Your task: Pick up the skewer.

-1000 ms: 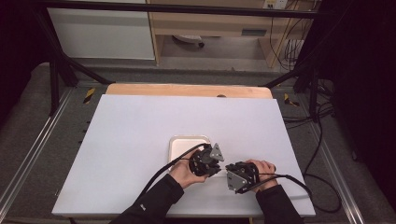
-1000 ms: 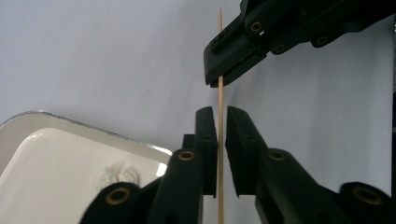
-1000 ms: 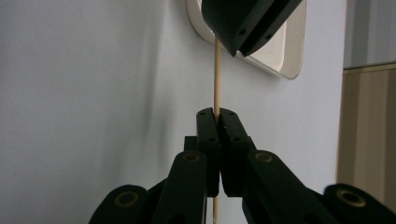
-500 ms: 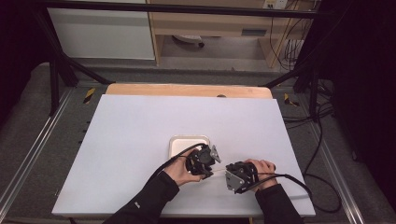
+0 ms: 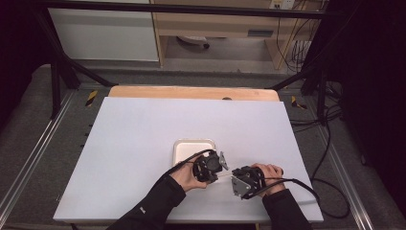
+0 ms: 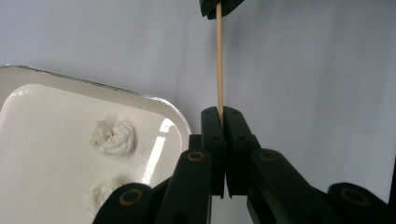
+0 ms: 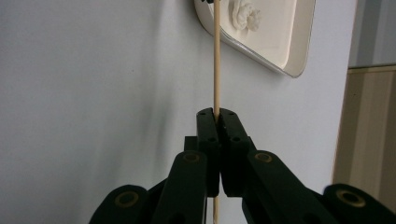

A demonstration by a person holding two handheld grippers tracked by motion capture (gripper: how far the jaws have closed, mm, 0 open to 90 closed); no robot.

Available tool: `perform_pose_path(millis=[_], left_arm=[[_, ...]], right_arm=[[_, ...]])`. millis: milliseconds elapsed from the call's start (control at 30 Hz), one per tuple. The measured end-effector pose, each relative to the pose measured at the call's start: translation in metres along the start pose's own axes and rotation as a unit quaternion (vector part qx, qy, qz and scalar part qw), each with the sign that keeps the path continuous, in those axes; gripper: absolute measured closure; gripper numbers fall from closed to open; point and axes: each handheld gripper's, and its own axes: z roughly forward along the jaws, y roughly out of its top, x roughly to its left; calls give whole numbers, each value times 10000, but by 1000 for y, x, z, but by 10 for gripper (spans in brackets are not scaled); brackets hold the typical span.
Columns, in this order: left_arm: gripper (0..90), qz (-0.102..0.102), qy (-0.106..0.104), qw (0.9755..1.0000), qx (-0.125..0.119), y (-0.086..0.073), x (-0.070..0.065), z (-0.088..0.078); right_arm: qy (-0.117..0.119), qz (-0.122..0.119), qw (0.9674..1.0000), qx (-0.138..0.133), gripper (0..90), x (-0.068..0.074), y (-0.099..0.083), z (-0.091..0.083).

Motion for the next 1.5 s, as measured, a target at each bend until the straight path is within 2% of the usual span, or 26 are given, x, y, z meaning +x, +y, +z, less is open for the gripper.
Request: perform_pose_path(millis=[367,433,500,567,633,700,733,833,900,1000,1100,1167,1300,1333,1367,1400,1500], left_arm=[[890,-19,56,9999,-89,-1,-1,-2],[890,7,128,9999,-90,-2,1,-3],[890,-73,178,9997,-151,-5,2,-4],[891,-120,206,9996,-165,-9,4,-7],[890,-152,241,9994,-201,-13,7,-10],[890,-200,267,9991,-245,-18,9,-13],[890,-225,295,9989,-270,-21,10,-15],[890,-313,311,9984,-363,-29,12,-19],[890,-355,347,9979,-406,-34,13,-21],[890,-443,375,9971,-502,-43,15,-26],[890,-559,405,9957,-620,-54,18,-30],[890,-641,427,9943,-736,-61,19,-35],[889,-810,513,9907,-963,-76,21,-44],[889,-851,553,9897,-1008,-79,21,-45],[890,-899,571,9889,-1036,-84,21,-47],[889,-941,597,9879,-1079,-88,21,-49],[889,-1100,646,9844,-1210,-102,21,-53]], right_arm=[[-74,120,9999,-3,871,-1,-1,-3],[-99,403,9991,-91,823,-2,-2,-4],[-98,652,9977,-178,741,-5,-4,-6],[-113,1051,9940,-281,647,-6,-6,-8],[-187,1459,9886,-336,570,-8,-10,-10],[-208,1994,9789,-387,488,-11,-14,-12],[-219,2259,9730,-414,443,-12,-16,-12],[-150,3135,9486,-394,318,-15,-22,-13],[-59,3582,9325,-449,260,-16,-26,-12],[7,4026,9140,-511,197,-16,-31,-10],[127,4308,9014,-410,126,-13,-35,-7],[144,4452,8944,-401,95,-11,-37,-5],[270,4783,8766,-462,47,-11,-41,-4],[297,4827,8740,-467,40,-11,-41,-4],[315,4901,8697,-495,38,-12,-41,-4],[302,4922,8683,-539,37,-12,-41,-4],[323,5105,8566,-679,26,-13,-40,-4]])
